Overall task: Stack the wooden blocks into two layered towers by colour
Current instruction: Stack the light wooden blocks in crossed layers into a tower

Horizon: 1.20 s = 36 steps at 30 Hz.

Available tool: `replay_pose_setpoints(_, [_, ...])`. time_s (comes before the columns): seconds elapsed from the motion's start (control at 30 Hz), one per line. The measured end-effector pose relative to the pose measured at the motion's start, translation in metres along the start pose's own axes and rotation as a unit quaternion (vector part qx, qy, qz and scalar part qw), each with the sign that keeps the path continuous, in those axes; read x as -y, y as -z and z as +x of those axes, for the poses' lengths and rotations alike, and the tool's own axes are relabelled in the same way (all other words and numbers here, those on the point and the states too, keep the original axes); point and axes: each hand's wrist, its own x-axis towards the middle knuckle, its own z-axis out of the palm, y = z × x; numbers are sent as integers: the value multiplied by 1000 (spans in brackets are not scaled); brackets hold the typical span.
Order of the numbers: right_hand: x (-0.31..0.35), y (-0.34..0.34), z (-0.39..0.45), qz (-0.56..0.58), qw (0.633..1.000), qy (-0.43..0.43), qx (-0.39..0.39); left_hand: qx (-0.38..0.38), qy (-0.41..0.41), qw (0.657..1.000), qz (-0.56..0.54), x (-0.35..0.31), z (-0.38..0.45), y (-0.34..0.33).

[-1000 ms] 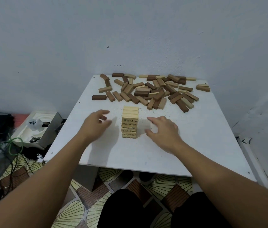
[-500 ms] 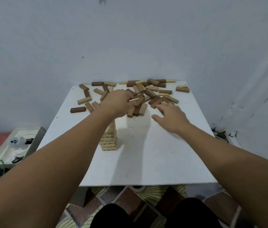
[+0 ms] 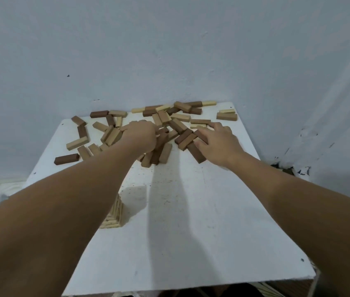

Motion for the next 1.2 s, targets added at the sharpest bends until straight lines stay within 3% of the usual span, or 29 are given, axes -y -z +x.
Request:
replay_pose_setpoints(0.1, [1,-16,7,14,1000,8,20,22,0,999,-44,16,9,-3])
replay_pose_setpoints(0.23, [7,-36,6,35,998,52,-28,7,6,991,-133,26,25,-11])
replay_pose_setpoints(0.53, [-2,-33,29,101,989,17,-105,-32,33,980,-196,34,39,-18])
replay_pose_setpoints(0.73, [-4,-34,48,80,995,-46,-40,-15,10,981,-192,40,40,-15])
replay_pose_setpoints(0.97, [-11,-35,49,136,984,-62,-96,-16,43,926,-374,35,41,-12])
replay_pose_setpoints(1.2, [-16,-33,58,129,986,-67,-86,-10,24,948,-318,14,39,-10])
